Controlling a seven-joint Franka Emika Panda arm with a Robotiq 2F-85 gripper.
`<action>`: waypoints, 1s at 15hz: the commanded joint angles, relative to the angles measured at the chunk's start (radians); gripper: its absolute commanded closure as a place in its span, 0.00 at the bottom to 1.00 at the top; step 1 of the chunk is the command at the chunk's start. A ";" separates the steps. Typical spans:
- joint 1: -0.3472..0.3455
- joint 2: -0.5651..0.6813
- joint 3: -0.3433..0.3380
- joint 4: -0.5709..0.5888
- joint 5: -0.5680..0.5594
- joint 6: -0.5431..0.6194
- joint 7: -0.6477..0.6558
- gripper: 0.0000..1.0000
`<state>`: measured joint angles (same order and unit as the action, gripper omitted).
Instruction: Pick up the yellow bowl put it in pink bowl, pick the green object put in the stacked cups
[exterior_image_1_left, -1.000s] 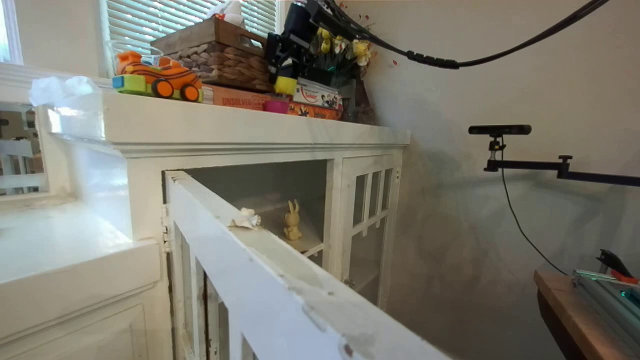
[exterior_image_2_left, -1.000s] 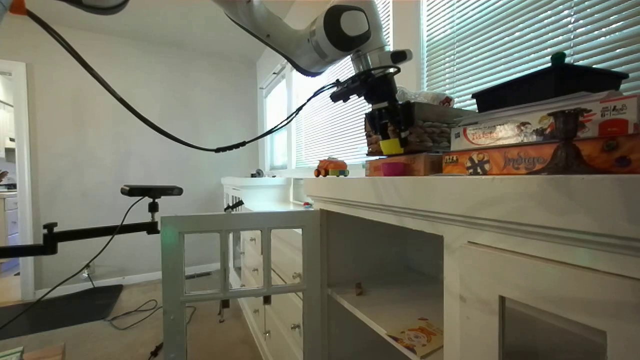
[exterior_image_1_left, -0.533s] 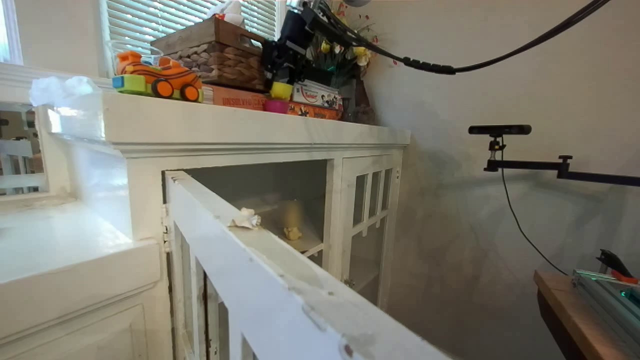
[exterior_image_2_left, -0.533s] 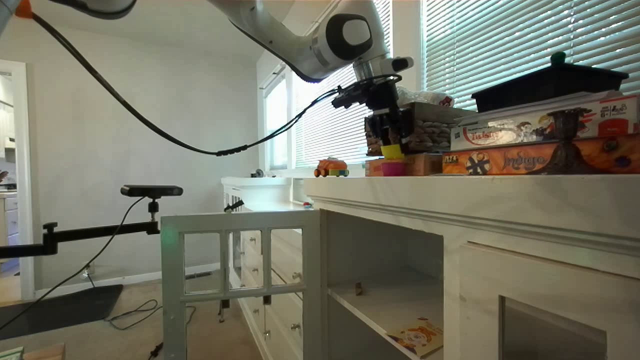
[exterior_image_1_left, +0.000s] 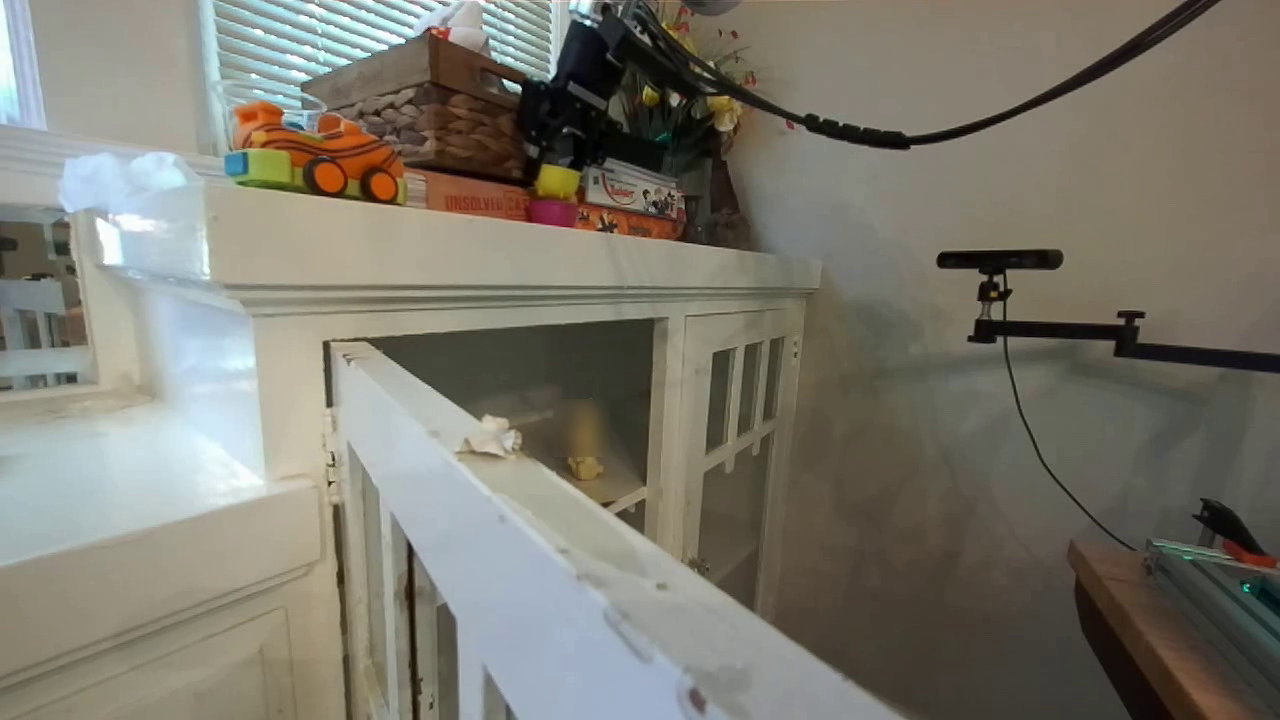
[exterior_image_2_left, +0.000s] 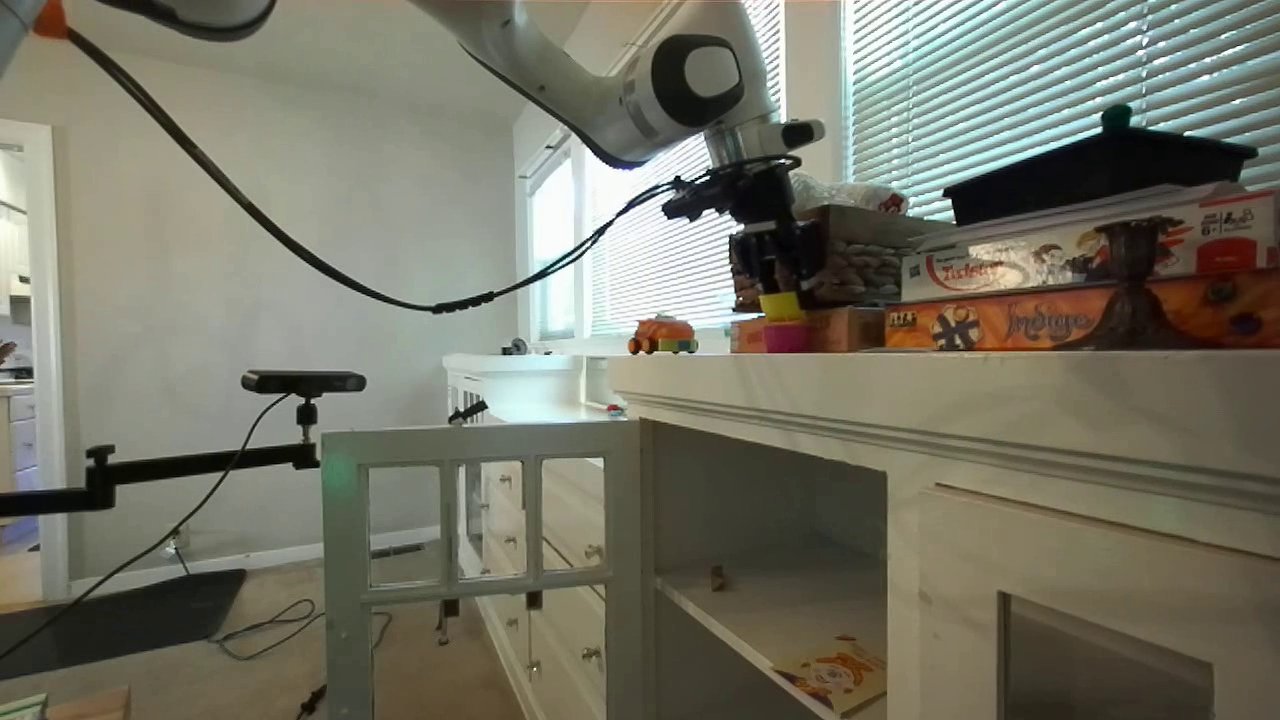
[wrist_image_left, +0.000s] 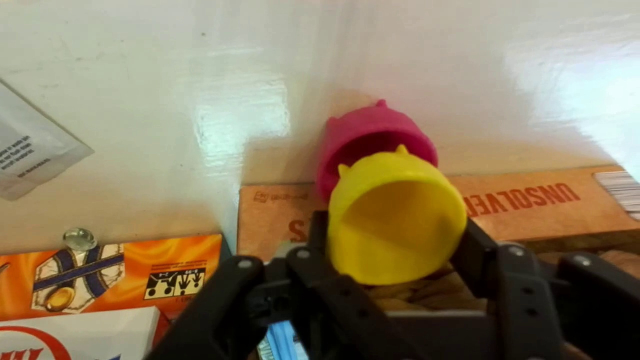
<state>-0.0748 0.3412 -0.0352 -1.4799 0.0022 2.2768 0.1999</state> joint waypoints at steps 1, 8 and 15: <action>0.003 0.018 0.004 0.017 0.043 0.013 -0.032 0.65; 0.000 0.026 0.005 0.015 0.043 0.014 -0.036 0.65; -0.001 0.024 0.004 0.014 0.040 0.007 -0.041 0.15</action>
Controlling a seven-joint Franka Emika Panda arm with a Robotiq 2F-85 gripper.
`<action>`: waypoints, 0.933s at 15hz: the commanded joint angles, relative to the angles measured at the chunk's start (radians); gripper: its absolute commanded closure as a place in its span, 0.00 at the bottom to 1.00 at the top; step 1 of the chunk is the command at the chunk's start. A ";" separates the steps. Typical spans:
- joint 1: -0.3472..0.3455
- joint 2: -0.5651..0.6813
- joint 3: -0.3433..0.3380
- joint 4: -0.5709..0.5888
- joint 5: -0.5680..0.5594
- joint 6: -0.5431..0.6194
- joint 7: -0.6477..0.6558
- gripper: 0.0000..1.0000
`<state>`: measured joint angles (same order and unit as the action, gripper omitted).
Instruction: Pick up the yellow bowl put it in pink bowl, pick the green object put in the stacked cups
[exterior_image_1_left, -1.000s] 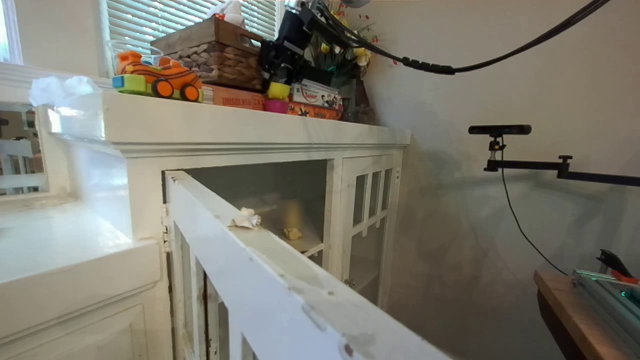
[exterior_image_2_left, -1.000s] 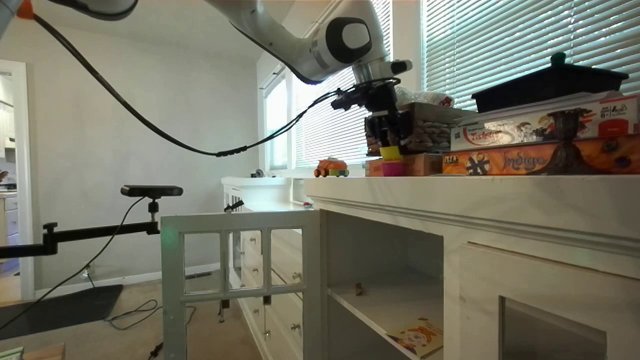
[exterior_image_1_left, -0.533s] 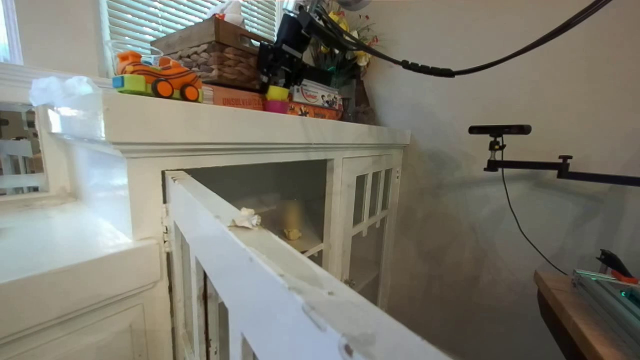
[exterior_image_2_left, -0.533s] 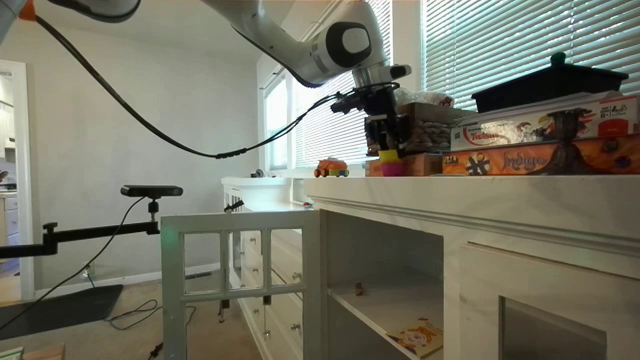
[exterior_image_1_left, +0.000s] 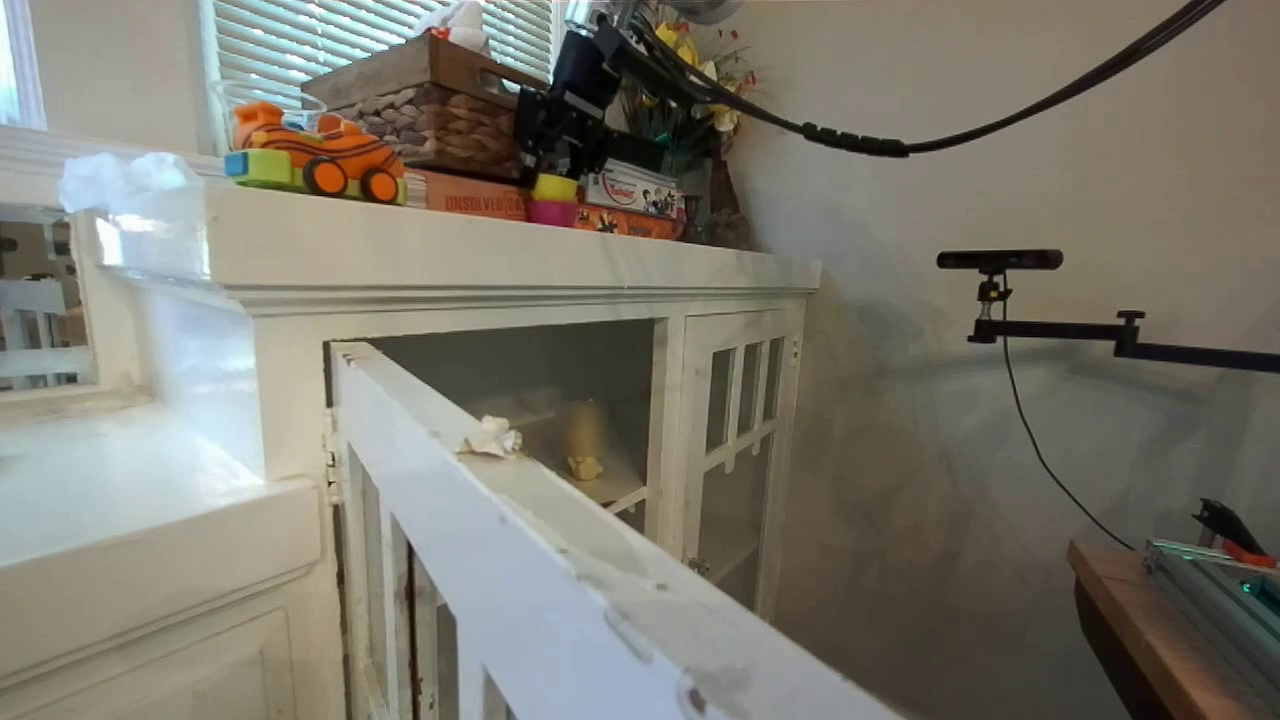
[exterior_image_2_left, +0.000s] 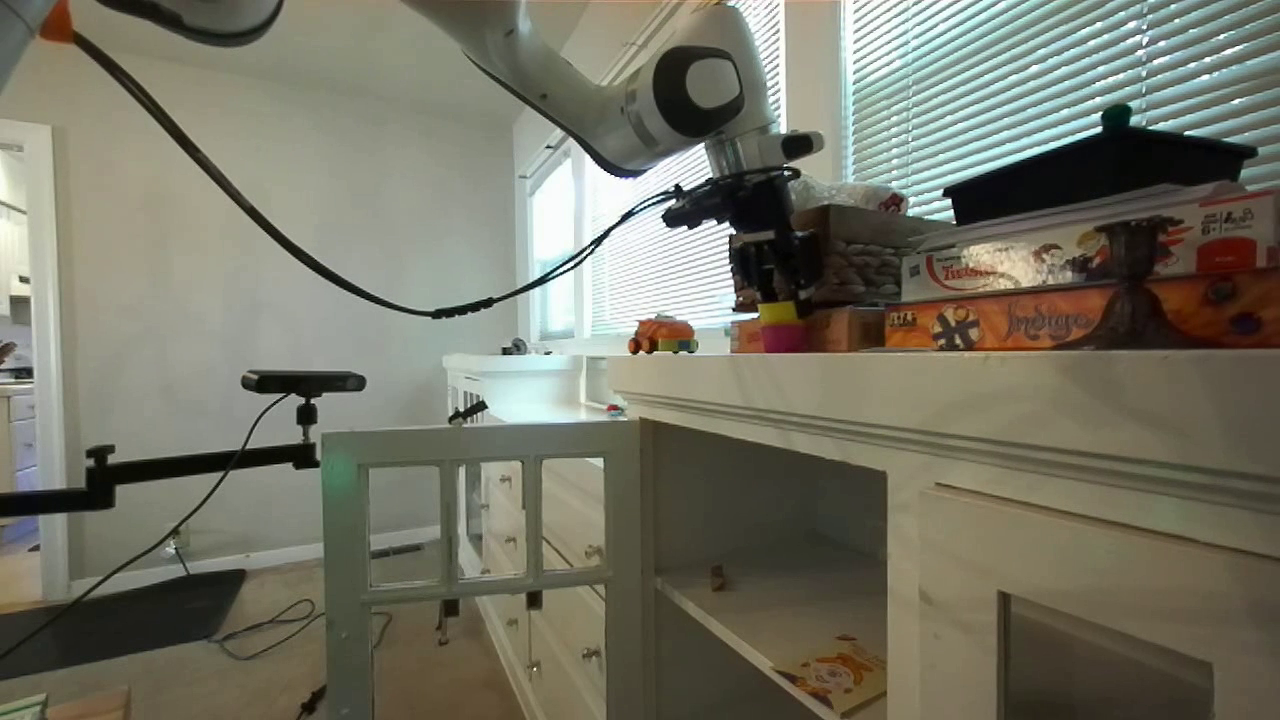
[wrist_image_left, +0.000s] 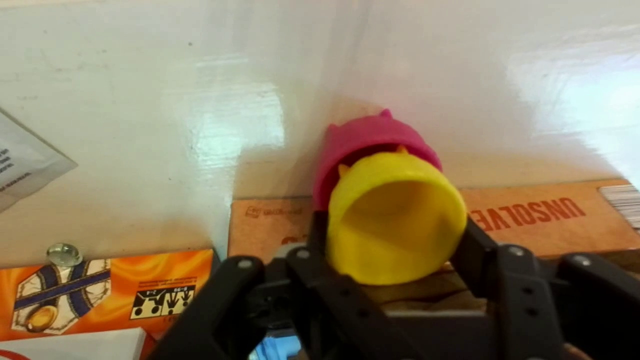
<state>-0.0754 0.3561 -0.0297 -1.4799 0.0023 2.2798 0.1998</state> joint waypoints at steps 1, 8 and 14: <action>0.000 0.008 -0.002 0.014 0.037 0.001 -0.040 0.14; 0.003 -0.038 0.005 -0.011 0.036 -0.033 -0.081 0.00; -0.002 -0.248 -0.018 -0.108 -0.032 -0.013 -0.203 0.00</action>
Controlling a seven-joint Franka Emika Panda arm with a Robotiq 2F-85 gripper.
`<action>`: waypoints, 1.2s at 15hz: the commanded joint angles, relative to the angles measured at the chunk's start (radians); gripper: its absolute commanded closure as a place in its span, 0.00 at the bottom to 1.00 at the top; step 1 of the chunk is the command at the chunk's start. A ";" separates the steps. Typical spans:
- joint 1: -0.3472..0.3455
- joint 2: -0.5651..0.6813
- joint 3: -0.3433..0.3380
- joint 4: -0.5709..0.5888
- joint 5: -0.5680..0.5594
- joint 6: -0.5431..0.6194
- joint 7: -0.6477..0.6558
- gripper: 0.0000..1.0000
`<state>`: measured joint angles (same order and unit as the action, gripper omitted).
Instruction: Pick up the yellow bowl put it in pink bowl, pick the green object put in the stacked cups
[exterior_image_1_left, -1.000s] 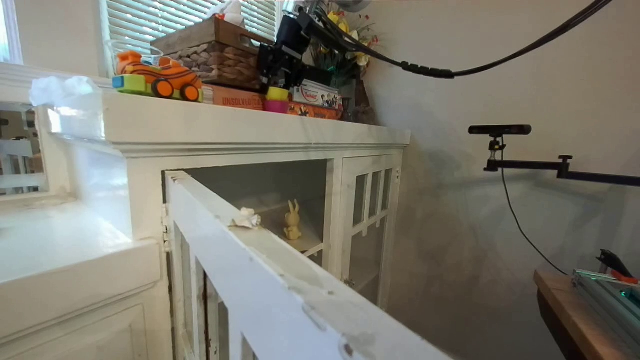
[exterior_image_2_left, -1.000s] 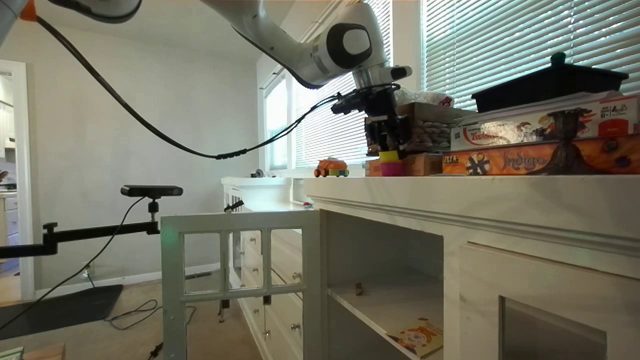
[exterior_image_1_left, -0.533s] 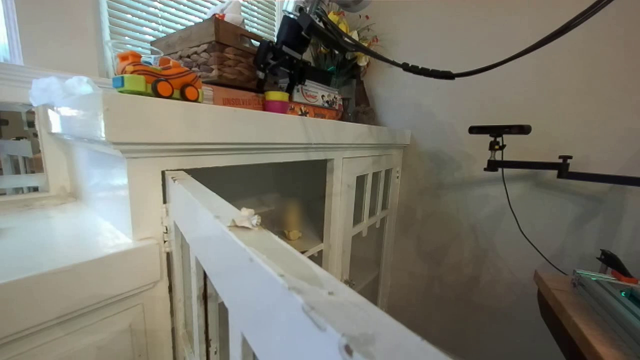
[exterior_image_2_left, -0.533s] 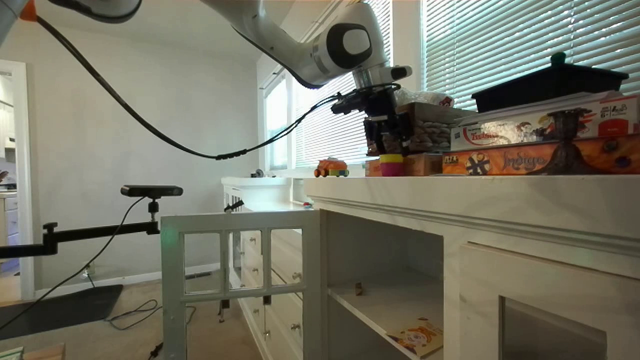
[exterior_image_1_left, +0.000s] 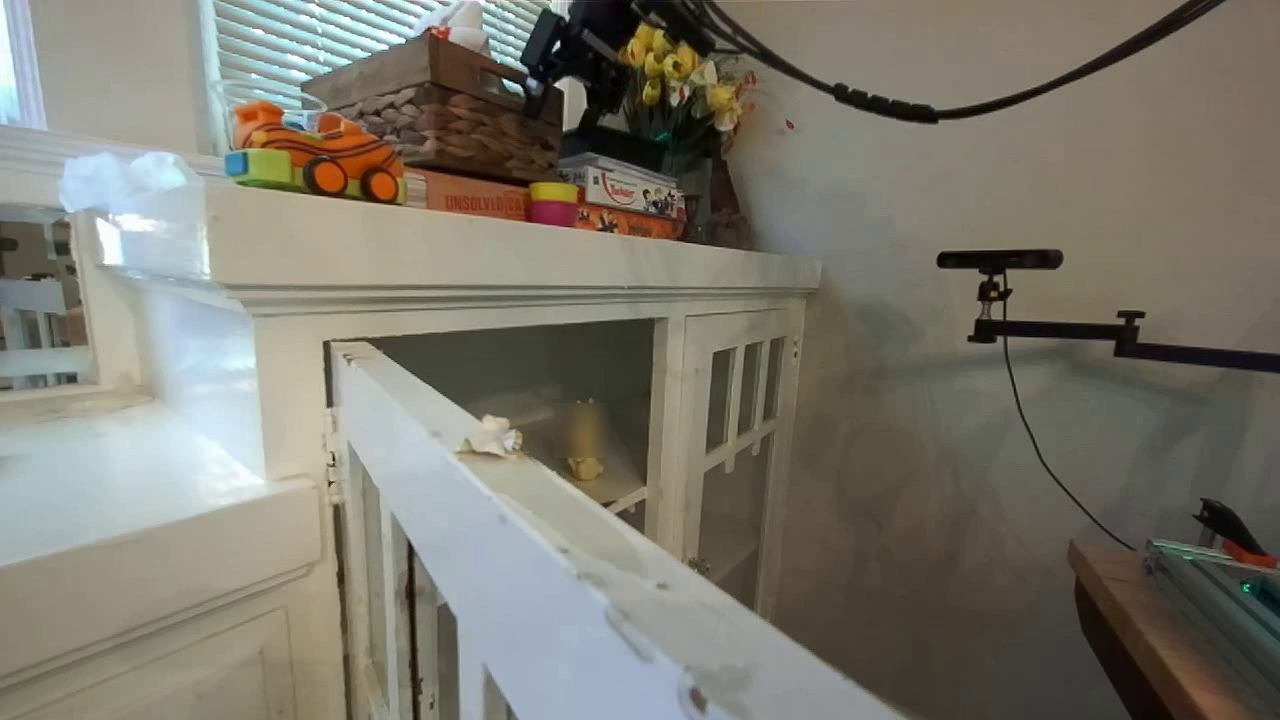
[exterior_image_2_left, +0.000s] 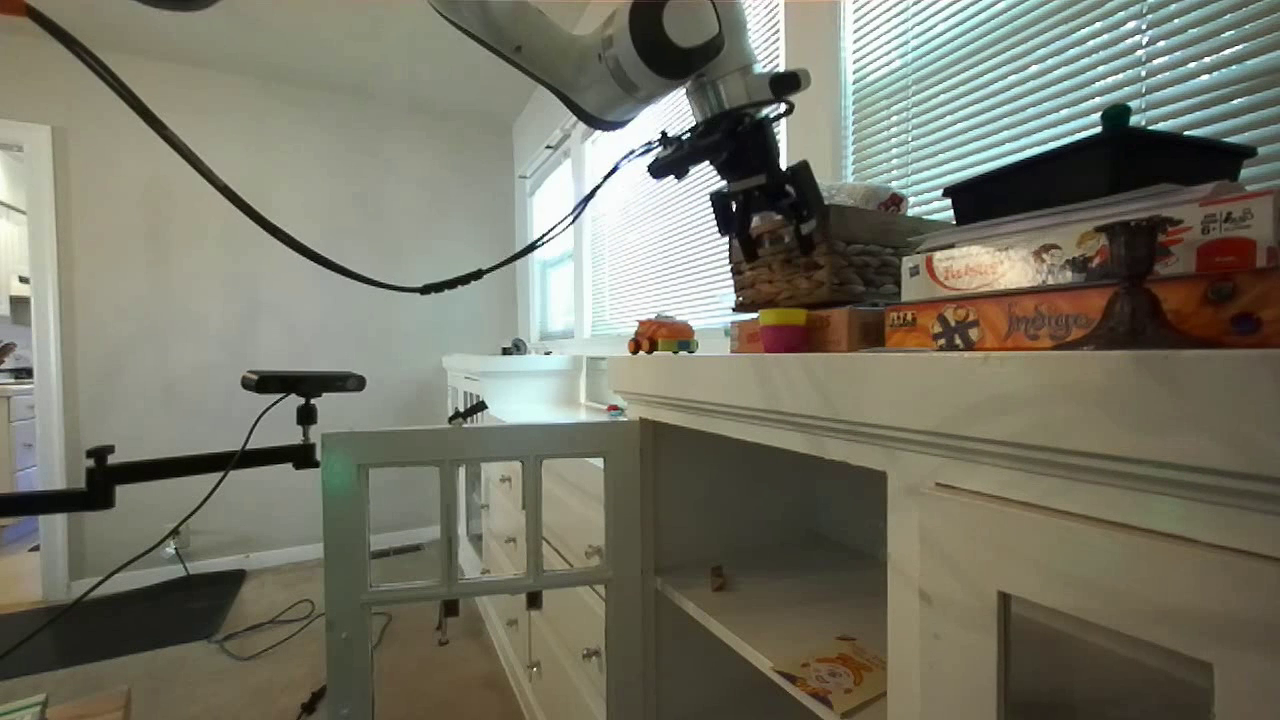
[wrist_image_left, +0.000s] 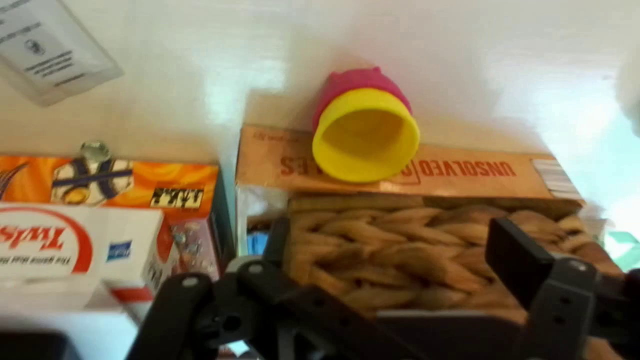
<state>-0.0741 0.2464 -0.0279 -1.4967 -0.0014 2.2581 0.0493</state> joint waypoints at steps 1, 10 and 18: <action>-0.007 -0.168 -0.032 -0.096 -0.041 0.020 -0.053 0.00; -0.098 -0.174 -0.151 0.016 -0.044 0.019 0.033 0.00; -0.123 -0.097 -0.185 0.076 -0.047 0.021 0.091 0.00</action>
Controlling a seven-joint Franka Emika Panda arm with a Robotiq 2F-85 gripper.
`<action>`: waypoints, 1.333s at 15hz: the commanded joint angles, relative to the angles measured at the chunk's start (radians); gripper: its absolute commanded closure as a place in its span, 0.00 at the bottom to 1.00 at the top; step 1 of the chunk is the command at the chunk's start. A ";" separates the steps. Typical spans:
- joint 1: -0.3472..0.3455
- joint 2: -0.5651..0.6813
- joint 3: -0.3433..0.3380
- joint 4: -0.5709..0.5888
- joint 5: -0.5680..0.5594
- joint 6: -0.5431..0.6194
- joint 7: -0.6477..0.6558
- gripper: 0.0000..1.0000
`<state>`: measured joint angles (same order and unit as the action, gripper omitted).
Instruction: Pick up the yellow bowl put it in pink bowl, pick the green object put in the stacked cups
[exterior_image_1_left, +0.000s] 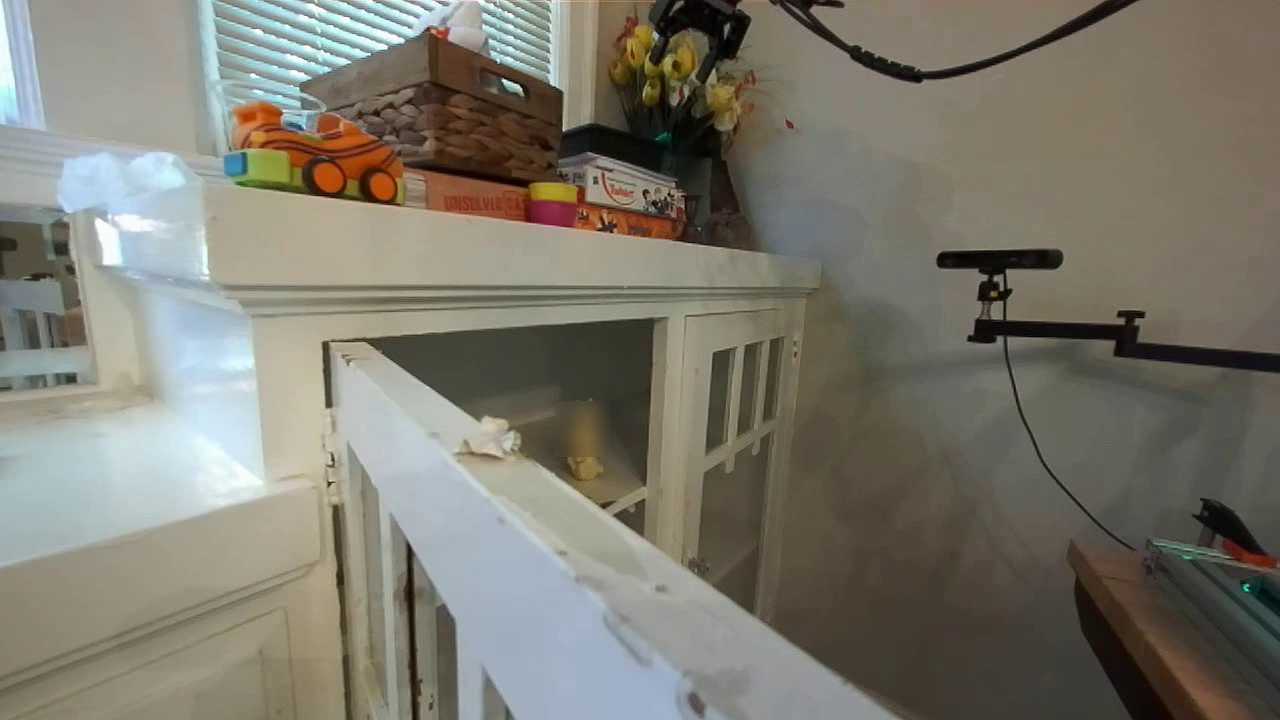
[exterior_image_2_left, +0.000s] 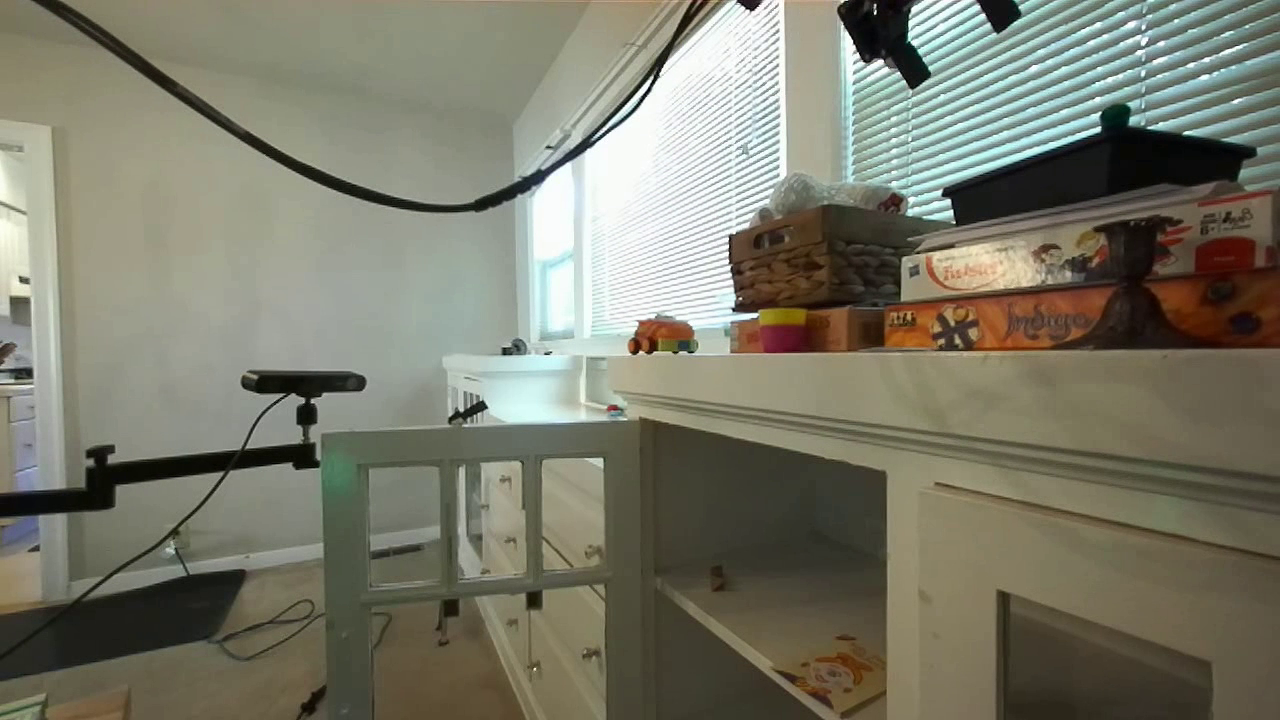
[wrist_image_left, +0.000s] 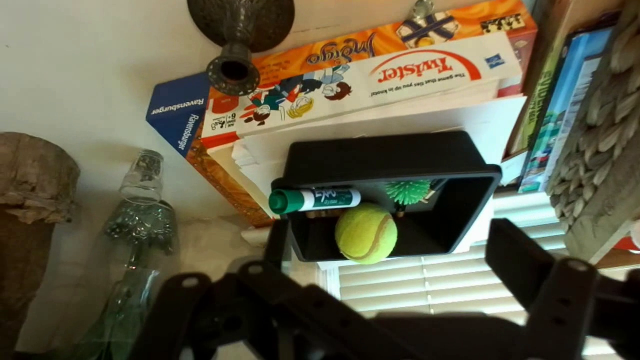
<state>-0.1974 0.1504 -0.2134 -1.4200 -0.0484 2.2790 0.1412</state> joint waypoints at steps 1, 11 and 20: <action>0.000 0.012 -0.001 0.012 0.000 0.001 0.010 0.00; -0.029 0.117 0.008 0.162 0.068 -0.087 -0.017 0.00; -0.088 0.288 0.046 0.399 0.175 -0.154 -0.072 0.00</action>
<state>-0.2541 0.3577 -0.1926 -1.1585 0.0754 2.1833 0.1060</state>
